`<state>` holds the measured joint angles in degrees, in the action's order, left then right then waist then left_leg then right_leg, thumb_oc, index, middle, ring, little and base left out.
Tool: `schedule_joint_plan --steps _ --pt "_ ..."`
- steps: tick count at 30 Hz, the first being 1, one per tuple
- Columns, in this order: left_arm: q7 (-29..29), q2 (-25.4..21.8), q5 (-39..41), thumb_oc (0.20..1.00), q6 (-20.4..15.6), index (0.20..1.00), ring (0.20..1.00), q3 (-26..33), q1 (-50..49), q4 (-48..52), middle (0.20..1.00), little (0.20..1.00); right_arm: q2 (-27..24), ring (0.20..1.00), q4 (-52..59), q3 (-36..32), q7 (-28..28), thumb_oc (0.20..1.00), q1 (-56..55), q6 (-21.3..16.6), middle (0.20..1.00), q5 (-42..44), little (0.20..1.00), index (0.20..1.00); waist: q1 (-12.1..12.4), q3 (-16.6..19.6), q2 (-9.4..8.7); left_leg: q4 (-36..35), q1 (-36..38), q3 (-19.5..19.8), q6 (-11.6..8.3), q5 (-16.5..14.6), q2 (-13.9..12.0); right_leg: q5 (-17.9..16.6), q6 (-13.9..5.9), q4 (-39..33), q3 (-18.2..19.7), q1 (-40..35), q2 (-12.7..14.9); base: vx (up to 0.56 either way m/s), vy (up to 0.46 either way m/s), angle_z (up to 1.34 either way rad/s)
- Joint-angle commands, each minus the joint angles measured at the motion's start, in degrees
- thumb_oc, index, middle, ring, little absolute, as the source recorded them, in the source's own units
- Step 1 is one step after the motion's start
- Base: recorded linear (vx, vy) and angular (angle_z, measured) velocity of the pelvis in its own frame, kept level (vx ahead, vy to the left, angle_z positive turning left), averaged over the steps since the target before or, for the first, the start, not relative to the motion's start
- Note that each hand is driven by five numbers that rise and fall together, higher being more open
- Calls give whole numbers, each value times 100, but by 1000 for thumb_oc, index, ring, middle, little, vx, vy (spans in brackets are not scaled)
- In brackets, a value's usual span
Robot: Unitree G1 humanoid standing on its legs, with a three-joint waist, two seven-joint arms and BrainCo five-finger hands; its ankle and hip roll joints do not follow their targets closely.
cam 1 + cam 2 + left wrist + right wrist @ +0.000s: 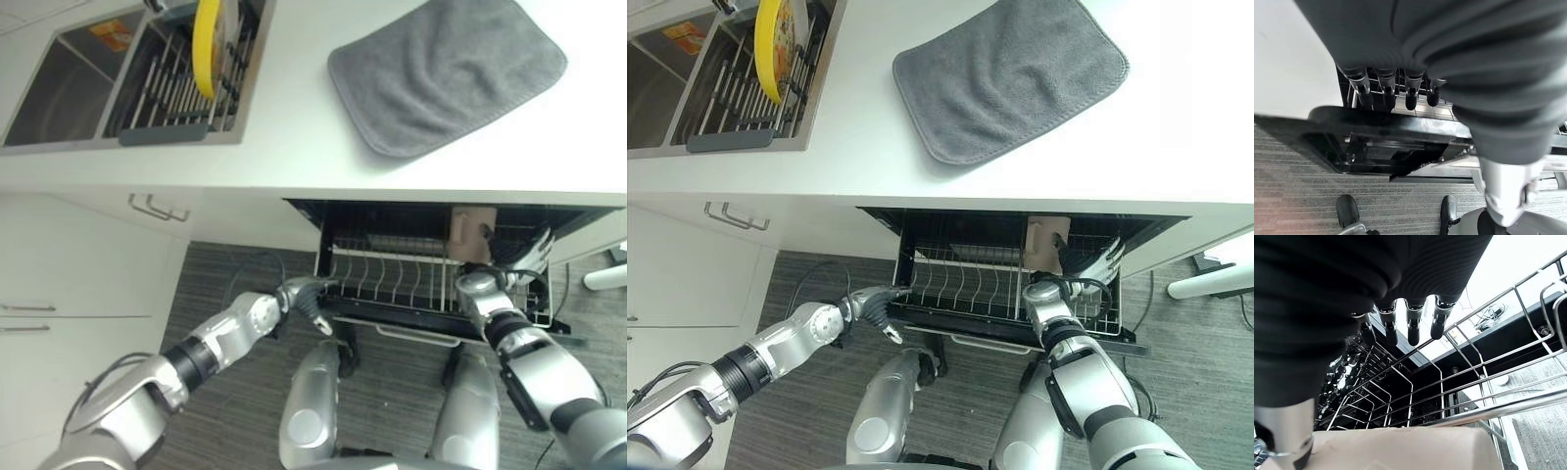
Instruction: Place the dishes in the dishwasher.
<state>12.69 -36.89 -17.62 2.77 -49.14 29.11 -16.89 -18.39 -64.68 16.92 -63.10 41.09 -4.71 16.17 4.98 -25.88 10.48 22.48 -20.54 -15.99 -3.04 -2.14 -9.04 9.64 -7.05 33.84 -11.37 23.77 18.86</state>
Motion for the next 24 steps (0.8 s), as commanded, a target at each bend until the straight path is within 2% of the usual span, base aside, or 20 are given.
schedule_joint_plan --steps 1,4,5,6,7,8,9,11,12,19,22,24 --pt "-19 -99 -300 1000 32 1000 1000 45 -57 279 1000 1000 168 1000 112 -270 -82 1000 -235 -330 1000 733 1000 1000 80 27 -103 90 292 353 161 -502 403 17 -32 -194 -135 -319 -283 46 10 0" --pt "26 -109 -266 1000 97 1000 1000 84 -127 323 1000 1000 320 1000 113 -361 578 1000 -392 -871 1000 1660 1000 1000 87 97 -129 -60 402 354 169 -426 400 -62 -27 -369 -124 -440 -313 60 17 -1" --pt "48 -83 -306 1000 172 1000 1000 138 -218 358 1000 1000 459 1000 326 -436 1770 1000 -513 -1587 1000 2597 1000 1000 95 144 -157 -223 518 367 151 -367 407 -92 -43 -512 -125 -564 -322 65 38 -3" --pt "34 -82 -328 1000 222 1000 1000 178 -277 388 1000 1000 592 1000 678 -391 2459 1000 -606 -1819 1000 3118 1000 1000 92 170 -185 -325 581 368 133 -322 407 -116 -54 -596 -136 -630 -328 77 39 -4" --pt "19 -79 -351 1000 230 1000 1000 196 -309 382 1000 1000 631 1000 869 -334 2686 1000 -666 -1851 1000 3336 1000 1000 90 190 -201 -389 604 367 126 -290 403 -141 -61 -656 -139 -656 -334 60 36 -4" --pt "9 -68 -388 1000 261 1000 1000 232 -365 365 1000 1000 695 1000 1206 -265 3158 1000 -814 -1873 1000 3728 1000 1000 72 214 -234 -490 687 354 113 -275 406 -129 -88 -718 -149 -734 -320 37 51 -8" --pt "-78 -51 -452 1000 495 1000 1000 296 -429 312 1000 1000 787 1000 1672 -158 3712 1000 -1082 -1801 1000 4188 1000 1000 48 297 -267 -746 773 339 90 -133 396 -230 -114 -925 -169 -823 -345 46 66 -8" --pt "-217 -25 -495 1000 750 1000 1000 403 -545 266 1000 1000 788 1000 2234 -108 3987 1000 -1579 -1724 1000 4337 1000 1000 -2 405 -320 -1050 924 299 76 -19 395 -288 -174 -1155 -194 -985 -363 42 59 -3" --pt "-371 -5 -573 1000 870 1000 1000 550 -699 243 1000 1000 691 1000 2615 -134 4346 1000 -2025 -1589 1000 4532 1000 1000 -43 523 -363 -1306 1067 262 67 77 395 -332 -217 -1359 -229 -1158 -390 38 50 3" --pt "-1077 -17 -642 1000 704 1000 1000 1143 -1080 278 1000 1000 598 1000 3380 -250 5109 1000 -2916 -1362 1000 4754 1000 1000 -71 958 -493 -1796 1517 194 64 239 397 -428 -287 -1873 -463 -1782 -385 23 20 5" --pt "-1360 -11 -532 1000 582 1000 1000 1509 -1251 383 1000 1000 675 1000 3675 -254 5176 1000 -3124 -1260 1000 4764 1000 1000 -33 1219 -563 -1935 1706 193 69 297 364 -489 -306 -2028 -569 -2022 -374 38 3 7" --pt "-1318 40 -283 1000 539 1000 1000 1753 -1380 423 1000 1000 744 1000 3879 -249 5047 1000 -3286 -1143 1000 4722 1000 1000 -24 1422 -611 -2093 1874 176 77 351 330 -546 -307 -2174 -616 -2205 -389 77 -4 4"
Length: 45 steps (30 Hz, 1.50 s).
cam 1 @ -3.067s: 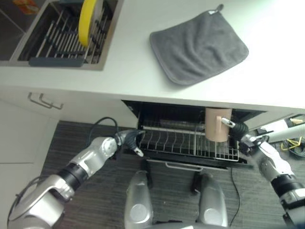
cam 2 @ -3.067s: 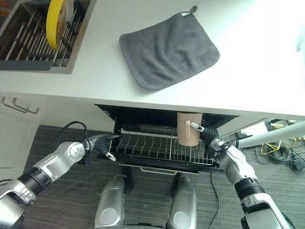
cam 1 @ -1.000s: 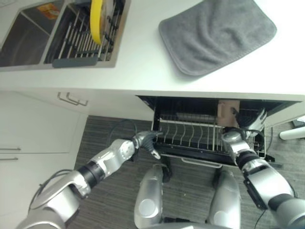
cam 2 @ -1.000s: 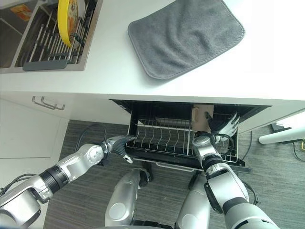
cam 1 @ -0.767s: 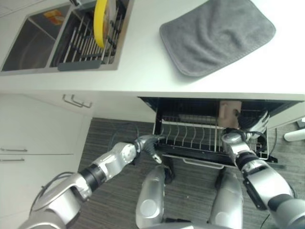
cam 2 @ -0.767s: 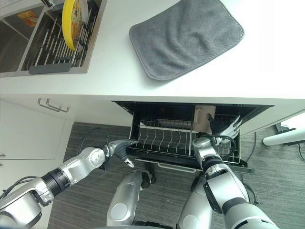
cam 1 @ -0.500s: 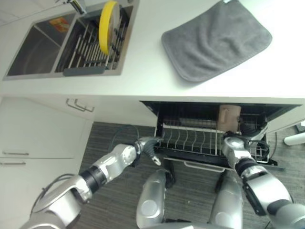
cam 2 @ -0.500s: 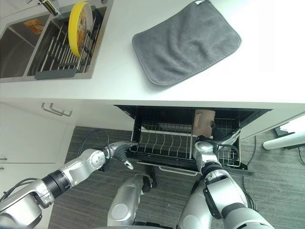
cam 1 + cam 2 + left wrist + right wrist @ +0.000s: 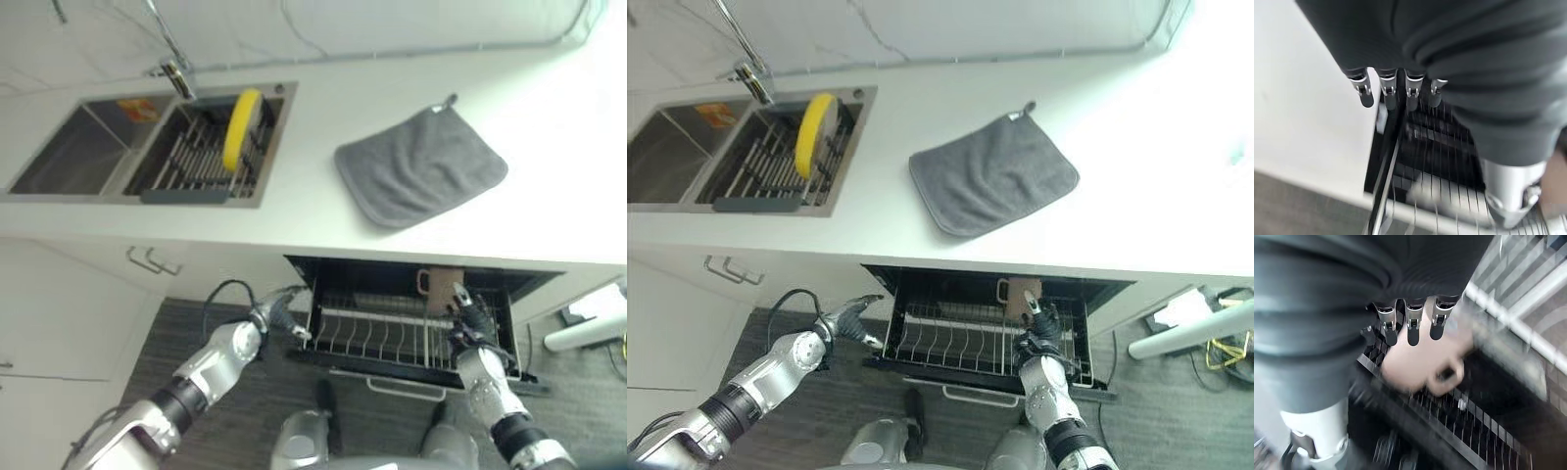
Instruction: Place the dishes in the dishwasher.
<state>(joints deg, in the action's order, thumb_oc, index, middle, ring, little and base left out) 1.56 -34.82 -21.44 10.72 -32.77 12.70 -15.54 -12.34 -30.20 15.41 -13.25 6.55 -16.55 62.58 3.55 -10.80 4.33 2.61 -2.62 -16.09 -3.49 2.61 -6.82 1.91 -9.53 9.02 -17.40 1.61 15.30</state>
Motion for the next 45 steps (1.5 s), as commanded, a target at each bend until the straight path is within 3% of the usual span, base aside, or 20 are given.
schedule_joint_plan --steps 1,4,5,7,10,11,12,14,16,17,21,26,28,29,31,33,37,42,45 --pt "-151 -132 288 1000 -210 1000 1000 189 194 324 1000 1000 167 1000 471 -108 89 1000 114 55 1000 52 1000 1000 124 -12 -10 -182 147 180 118 -94 91 200 -58 241 -33 -63 -38 85 -7 5" --pt "-220 -41 1248 1000 -428 1000 1000 614 -135 530 1000 1000 225 1000 879 -201 192 1000 -137 362 1000 13 1000 1000 136 221 -78 -472 404 153 76 34 33 39 -70 -117 -124 -378 -51 89 -25 -1" --pt "-102 -12 1624 1000 -630 1000 1000 892 -334 758 1000 1000 221 1000 1145 -314 203 1000 -304 631 1000 -69 1000 1000 137 288 -107 -512 469 146 61 42 13 -44 -75 -254 -132 -454 -50 72 -37 -3" --pt "114 10 2097 1000 -685 1000 1000 1198 -590 1036 1000 1000 174 1000 1459 -401 290 1000 -500 793 1000 -177 1000 1000 125 325 -141 -533 520 129 50 49 -7 -124 -77 -384 -149 -532 -51 43 -40 -2" --pt "656 29 2747 1000 -953 1000 1000 1708 -1112 1490 1000 1000 70 1000 2043 -592 323 1000 -874 1084 1000 -410 1000 1000 88 363 -187 -560 593 82 32 44 -30 -239 -101 -555 -169 -612 -42 41 -49 3" --pt "1233 9 3223 1000 -1046 1000 1000 1899 -1318 1668 1000 1000 -31 1000 2233 -694 374 1000 -1028 1238 1000 -413 1000 1000 68 379 -206 -568 620 54 27 40 -36 -286 -112 -633 -174 -645 -45 44 -47 4" --pt "1482 5 3446 1000 -991 1000 1000 1975 -1425 1779 1000 1000 -91 1000 2334 -735 401 1000 -1113 1309 1000 -379 1000 1000 52 389 -214 -568 630 39 21 37 -44 -306 -113 -669 -173 -655 -49 53 -53 4" --pt "2543 35 4226 1000 -824 1000 1000 2156 -1752 2106 1000 1000 -289 1000 2585 -889 616 1000 -1364 1593 1000 -378 1000 1000 6 418 -234 -572 663 -14 8 31 -65 -376 -137 -779 -159 -669 -54 39 -40 2" --pt "3443 25 4709 1000 -512 1000 1000 2269 -2038 2414 1000 1000 -510 1000 2863 -976 823 1000 -1611 1920 1000 -376 1000 1000 -54 447 -234 -564 679 -85 -9 39 -106 -410 -153 -824 -134 -660 -60 41 -25 -2" --pt "4001 -205 5146 1000 -302 1000 1000 2356 -2230 2637 1000 1000 -815 1000 3116 -1035 1098 1000 -1862 2204 1000 -437 1000 1000 -143 465 -229 -528 694 -164 -33 27 -145 -405 -157 -818 -91 -636 -74 47 -15 -4" --pt "4454 -728 6006 1000 -203 1000 1000 2668 -2457 3032 1000 1000 -1290 1000 3534 -1291 1420 1000 -2400 2468 1000 -415 1000 1000 -330 505 -235 -471 735 -307 -51 -7 -198 -373 -158 -781 10 -584 -103 33 -10 -16" --pt "4470 -1062 7066 1000 -526 1000 1000 3140 -2471 3529 1000 1000 -1536 1000 4271 -1678 2032 1000 -2800 2274 1000 -1029 1000 1000 -519 564 -266 -434 803 -464 -53 -66 -205 -355 -157 -790 109 -571 -107 24 -11 -14" --pt "4327 -1052 7545 1000 -705 1000 1000 3232 -2343 3627 1000 1000 -1597 1000 4607 -1728 2375 1000 -2829 1947 1000 -1815 1000 1000 -584 572 -286 -428 859 -508 -61 -99 -195 -335 -167 -782 148 -587 -96 28 0 -18" --pt "4241 -1025 7959 1000 -772 1000 1000 3336 -2202 3683 1000 1000 -1740 1000 4997 -1763 2736 1000 -2822 1201 1000 -3049 1000 1000 -648 600 -290 -416 875 -558 -62 -127 -184 -326 -175 -778 202 -565 -89 13 9 -8" --pt "4219 -874 8214 1000 -881 1000 1000 3516 -2130 3624 1000 1000 -1837 1000 5341 -1911 2853 1000 -2860 900 1000 -3207 1000 1000 -706 610 -284 -375 884 -613 -63 -173 -178 -294 -182 -726 248 -532 -79 18 37 -22" --pt "4109 -713 8179 1000 -1052 1000 1000 3583 -2074 3535 1000 1000 -1795 1000 5342 -1953 2741 1000 -2805 731 1000 -2887 1000 1000 -727 639 -292 -351 874 -663 -56 -192 -174 -304 -177 -734 274 -508 -78 21 27 -23" --pt "3348 -243 7990 1000 -1708 1000 1000 3567 -1760 3353 1000 1000 -1475 1000 5450 -1969 2814 1000 -2345 -414 1000 -3099 1000 1000 -745 695 -293 -341 961 -712 -17 -284 -126 -263 -170 -727 274 -557 -58 32 25 -16" --pt "2599 160 7188 1000 -2347 1000 1000 3673 -1681 3301 1000 1000 -1447 1000 5659 -1861 2652 1000 -1920 -793 1000 -3424 1000 1000 -604 750 -312 -293 955 -611 -15 -364 -73 -234 -168 -736 244 -604 -28 12 17 -4" --pt "1851 290 6506 1000 -2809 1000 1000 3522 -1549 3187 1000 1000 -1554 1000 5545 -1588 2271 1000 -1497 -731 1000 -3699 1000 1000 -429 779 -351 -278 941 -500 -1 -400 -45 -225 -161 -741 156 -646 -5 0 0 0"
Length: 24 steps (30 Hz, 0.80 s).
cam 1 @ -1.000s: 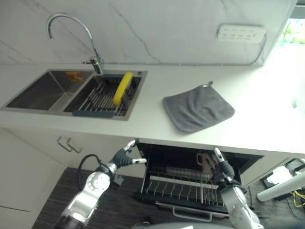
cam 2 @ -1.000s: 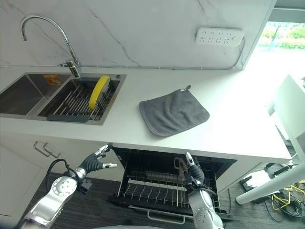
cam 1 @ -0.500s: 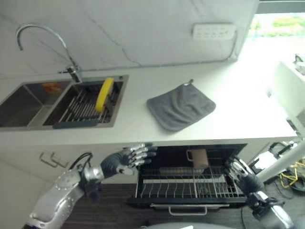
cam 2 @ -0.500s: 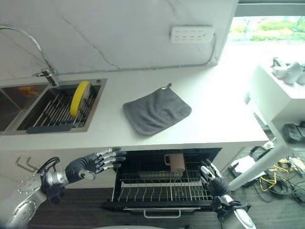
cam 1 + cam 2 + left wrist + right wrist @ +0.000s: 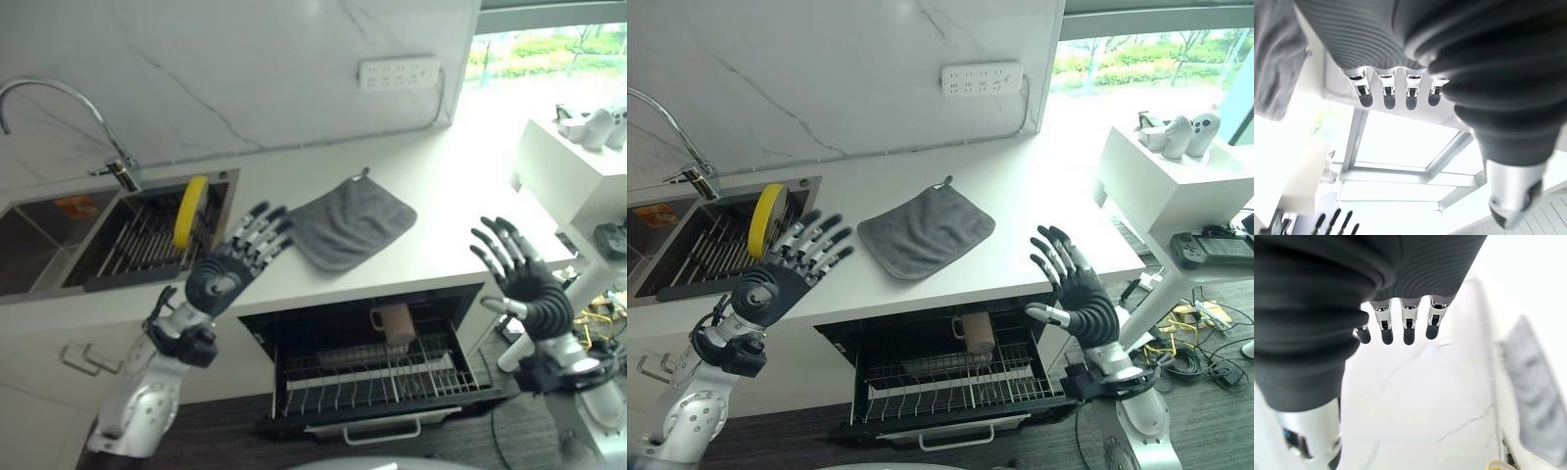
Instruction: Place the dishes in the dishwasher.
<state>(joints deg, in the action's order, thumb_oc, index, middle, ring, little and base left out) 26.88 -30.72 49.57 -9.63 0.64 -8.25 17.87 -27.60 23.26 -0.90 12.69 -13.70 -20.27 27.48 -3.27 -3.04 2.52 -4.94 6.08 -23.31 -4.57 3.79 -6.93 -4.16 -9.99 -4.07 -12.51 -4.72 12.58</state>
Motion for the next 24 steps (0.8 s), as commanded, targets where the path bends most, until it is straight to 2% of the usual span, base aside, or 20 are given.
schedule_joint_plan --steps 1,3,4,6,11,13,14,17,19,20,22,23,24 --pt "-1066 -8 -996 1000 -970 1000 1000 94 607 -203 1000 1000 -5 1000 130 148 -481 1000 734 -239 1000 -49 1000 1000 329 3 -187 479 86 285 93 -534 -35 406 -116 572 -382 -61 275 0 0 0" --pt "-1412 64 -1326 1000 -1093 1000 1000 7 681 -283 1000 1000 39 1000 17 252 -606 1000 898 -157 1000 -9 1000 1000 396 20 -207 478 50 339 97 -520 -36 385 -97 555 -409 -54 271 6 -41 13" --pt "-2182 125 -2170 1000 -1456 1000 1000 -139 820 -473 1000 1000 148 1000 -193 466 -771 1000 1137 -111 1000 -42 1000 1000 489 24 -245 466 43 437 108 -526 -21 379 -84 532 -454 -93 278 8 -61 17" --pt "-2739 103 -2772 1000 -1637 1000 1000 -238 905 -641 1000 1000 197 1000 -338 622 -839 1000 1268 -13 1000 -94 1000 1000 562 40 -274 449 33 506 112 -530 -13 386 -69 521 -481 -110 275 5 -59 18" --pt "-3432 43 -3764 1000 -1754 1000 1000 -402 995 -953 1000 1000 230 1000 -766 957 -911 1000 1550 -74 1000 -91 1000 1000 721 62 -315 366 42 632 92 -493 -31 410 -32 469 -539 -181 248 5 -40 20" --pt "-3449 -5 -3752 1000 -1718 1000 1000 -458 1031 -993 1000 1000 191 1000 -886 924 -900 1000 1594 -121 1000 -53 1000 1000 755 60 -318 340 45 677 93 -479 -36 401 -39 460 -557 -192 258 2 -21 16" --pt "-2411 376 -1890 1000 -1479 1000 1000 -628 1621 -1377 1000 1000 80 1000 -1578 745 -615 1000 2622 61 1000 273 1000 1000 971 -9 -166 390 -148 877 27 -330 -66 509 52 1086 -1040 93 264 -15 -16 6" --pt "-2507 307 -1725 1000 -1484 1000 1000 -687 1766 -1548 1000 1000 101 1000 -1738 841 -868 1000 2890 66 1000 350 1000 1000 977 21 -177 426 -137 871 82 -394 -8 447 46 1021 -961 122 316 -28 -9 0" --pt "-2510 323 -1779 1000 -1506 1000 1000 -687 1830 -1633 1000 1000 129 1000 -1806 861 -809 1000 2986 121 1000 586 1000 1000 984 35 -195 452 -133 841 111 -420 7 457 37 988 -942 101 309 0 0 0" --pt "-2468 342 -1921 1000 -1460 1000 1000 -727 1912 -1723 1000 1000 156 1000 -1772 849 -928 1000 2990 293 1000 555 1000 1000 940 18 -230 738 -176 838 116 -544 33 552 70 1047 -817 90 252 34 -31 -1" --pt "-2404 345 -2096 1000 -1434 1000 1000 -814 1943 -1709 1000 1000 113 1000 -1768 865 -1078 1000 2987 354 1000 424 1000 1000 919 -3 -267 1184 -307 856 141 -730 102 655 133 1168 -725 103 226 18 -14 0" --pt "-2341 361 -2159 1000 -1396 1000 1000 -870 1901 -1598 1000 1000 55 1000 -1762 847 -1172 1000 2932 313 1000 343 1000 1000 930 -47 -332 1806 -556 1009 148 -953 197 712 206 1285 -593 110 235 -4 59 2" --pt "-2311 388 -2141 1000 -1344 1000 1000 -857 1857 -1476 1000 1000 -11 1000 -1771 817 -1192 1000 2927 308 1000 298 1000 1000 940 -83 -361 2273 -762 1098 121 -962 160 762 262 1371 -513 117 244 -118 258 6"
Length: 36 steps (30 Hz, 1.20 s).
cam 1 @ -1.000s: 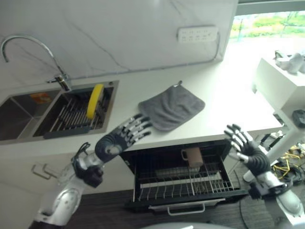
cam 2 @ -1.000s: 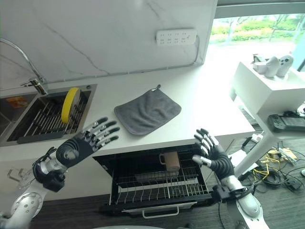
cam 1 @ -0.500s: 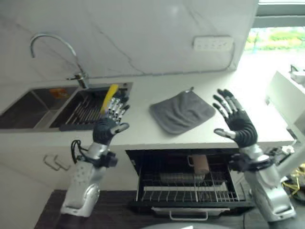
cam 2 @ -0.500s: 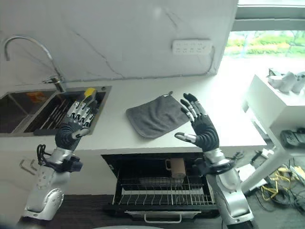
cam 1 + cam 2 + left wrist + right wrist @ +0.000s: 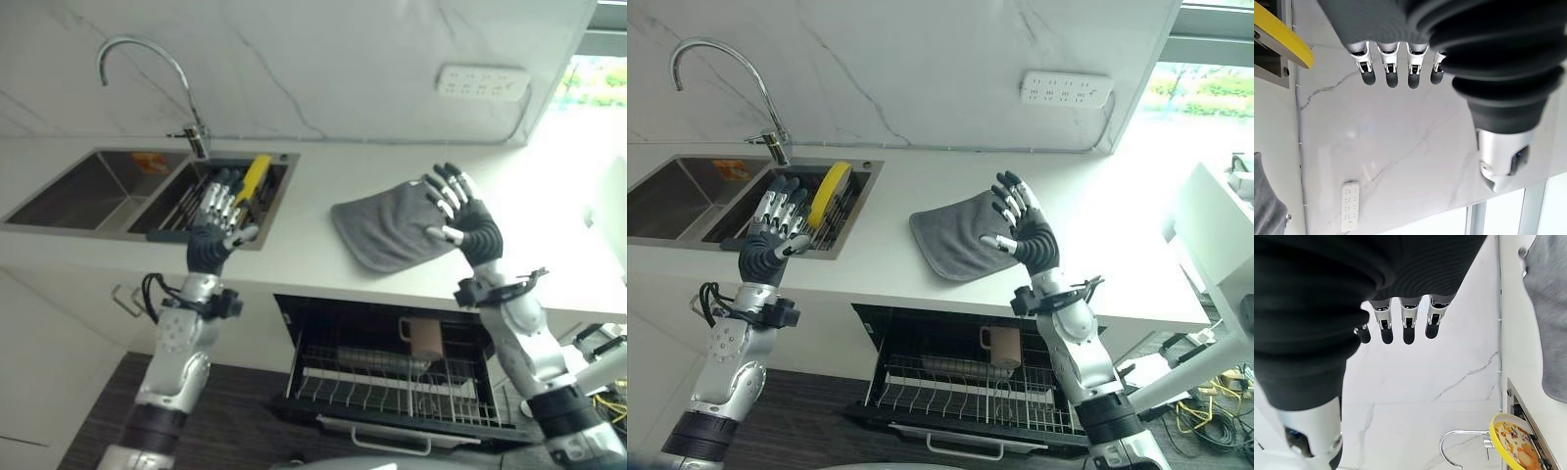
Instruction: Place the dishes in the dishwasher.
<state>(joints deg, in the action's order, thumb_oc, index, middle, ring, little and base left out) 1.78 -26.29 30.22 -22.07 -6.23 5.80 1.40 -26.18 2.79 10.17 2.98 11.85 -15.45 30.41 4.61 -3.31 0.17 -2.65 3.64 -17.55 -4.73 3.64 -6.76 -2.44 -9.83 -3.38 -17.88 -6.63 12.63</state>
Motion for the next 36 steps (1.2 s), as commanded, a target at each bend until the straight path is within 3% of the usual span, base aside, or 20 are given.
schedule_joint_plan --steps 1,2,4,5,7,10,12,13,14,17,18,20,21,24,25,29,30,31,34,36 --pt "217 -11 -250 1000 21 1000 1000 -52 383 344 1000 1000 -280 1000 231 -309 -223 1000 486 -189 1000 18 1000 1000 151 -88 -143 2477 -748 722 162 -976 15 699 351 1504 210 434 258 -145 297 9" --pt "218 -9 -280 1000 39 1000 1000 -34 376 355 1000 1000 -292 1000 222 -312 -216 1000 512 -176 1000 24 1000 1000 147 -88 -141 2488 -743 747 180 -1014 -6 722 353 1556 247 473 267 -226 554 -19" --pt "374 -79 -214 1000 -10 1000 1000 -69 445 274 1000 1000 -323 1000 156 -440 -209 1000 501 -234 1000 -7 1000 1000 2 -33 -83 1983 -424 527 105 -780 -667 873 223 1897 222 620 421 -197 554 -59" --pt "394 -88 -216 1000 -14 1000 1000 -80 458 275 1000 1000 -321 1000 168 -466 -210 1000 474 -242 1000 -5 1000 1000 -9 -34 -80 1911 -384 508 82 -735 -723 875 198 1911 216 620 449 -208 547 -21" --pt "499 -149 -207 1000 -4 1000 1000 -155 569 369 1000 1000 -319 1000 305 -719 -289 1000 265 -326 1000 -55 1000 1000 -45 -57 -55 1662 -352 835 -141 -397 -986 680 0 1834 398 588 746 -253 653 20" --pt "408 -205 -243 1000 274 1000 1000 -203 729 384 1000 1000 -386 1000 405 -953 -391 1000 102 -472 1000 -5 1000 1000 -112 -98 -82 1489 -238 819 -85 -856 -570 -58 -271 1538 389 542 1457 -211 535 -7" --pt "294 -266 -388 1000 149 1000 1000 -261 596 268 1000 1000 -259 1000 590 -1046 -308 1000 -44 -483 1000 111 1000 1000 -155 -153 -139 1297 65 483 50 -1042 -194 -1108 -422 1560 221 986 1741 -251 421 -12" --pt "320 -284 -425 1000 65 1000 1000 -259 538 251 1000 1000 -265 1000 602 -1030 -363 1000 -31 -543 1000 111 1000 1000 -104 -145 -103 1167 121 326 119 -1022 -75 -959 -412 1645 70 1044 1629 -377 594 -34" --pt "333 -361 -503 1000 73 1000 1000 -240 580 220 1000 1000 -313 1000 657 -949 -604 1000 35 -604 1000 87 1000 1000 -89 -156 -2 1049 110 236 241 -1015 110 -527 -326 2076 -74 1060 1249 -280 432 -45" --pt "383 -463 -330 1000 161 1000 1000 -193 874 -20 1000 1000 -308 1000 586 -869 -842 1000 274 -561 1000 69 1000 1000 -51 -118 63 684 183 105 451 -891 457 -302 -257 2727 -412 1157 795 -231 387 -18" --pt "381 -479 -346 1000 253 1000 1000 -110 934 -64 1000 1000 -308 1000 519 -808 -786 1000 367 -561 1000 151 1000 1000 -44 -95 67 473 249 122 545 -852 715 -364 -275 3041 -485 1312 464 -172 250 13" --pt "320 -472 -438 1000 347 1000 1000 0 886 -32 1000 1000 -269 1000 544 -784 -612 1000 370 -522 1000 240 1000 1000 -48 -78 84 329 295 119 593 -825 853 -494 -292 3091 -505 1449 314 -137 118 7" --pt "345 -435 -566 1000 374 1000 1000 67 760 68 1000 1000 -197 1000 554 -817 -495 1000 300 -551 1000 234 1000 1000 -3 -80 51 353 269 165 557 -832 905 -181 -174 2664 -577 1221 186 -72 -13 5" --pt "385 -278 -607 1000 359 1000 1000 81 529 176 1000 1000 -98 1000 588 -796 -505 1000 214 -507 1000 90 1000 1000 -19 -98 25 737 151 95 551 -948 909 69 -45 2251 -592 1007 18 -104 6 11" --pt "461 -169 -621 1000 382 1000 1000 86 424 219 1000 1000 -106 1000 572 -778 -632 1000 238 -443 1000 -6 1000 1000 -13 -109 14 1209 -5 -16 445 -1026 723 425 124 1987 -654 771 2 -120 83 25" --pt "530 -172 -644 1000 278 1000 1000 153 191 272 1000 1000 -79 1000 441 -654 -512 1000 309 -516 1000 2 1000 1000 138 -76 6 1391 -269 515 318 -902 531 473 241 1607 -252 640 -66 -142 254 5" --pt "554 -200 -606 1000 197 1000 1000 221 87 368 1000 1000 -114 1000 460 -679 -380 1000 272 -559 1000 -12 1000 1000 139 -18 54 1077 -251 498 96 -520 55 618 278 1420 -215 505 -72 -103 316 -59" --pt "555 -206 -582 1000 189 1000 1000 232 68 395 1000 1000 -122 1000 472 -687 -365 1000 259 -565 1000 -24 1000 1000 142 -14 63 1009 -231 488 59 -458 -18 630 282 1389 -205 474 -78 -101 401 -49" --pt "605 -264 -407 1000 353 1000 1000 397 -39 545 1000 1000 -231 1000 598 -797 -351 1000 145 -532 1000 -42 1000 1000 146 35 106 613 -192 567 -231 45 -672 696 228 1345 -97 355 82 -56 448 -9" --pt "702 -332 -284 1000 389 1000 1000 234 113 403 1000 1000 -402 1000 685 -848 -474 1000 190 -504 1000 27 1000 1000 79 55 164 454 -14 376 -177 -102 -653 741 83 1549 -262 393 336 -63 534 -26"
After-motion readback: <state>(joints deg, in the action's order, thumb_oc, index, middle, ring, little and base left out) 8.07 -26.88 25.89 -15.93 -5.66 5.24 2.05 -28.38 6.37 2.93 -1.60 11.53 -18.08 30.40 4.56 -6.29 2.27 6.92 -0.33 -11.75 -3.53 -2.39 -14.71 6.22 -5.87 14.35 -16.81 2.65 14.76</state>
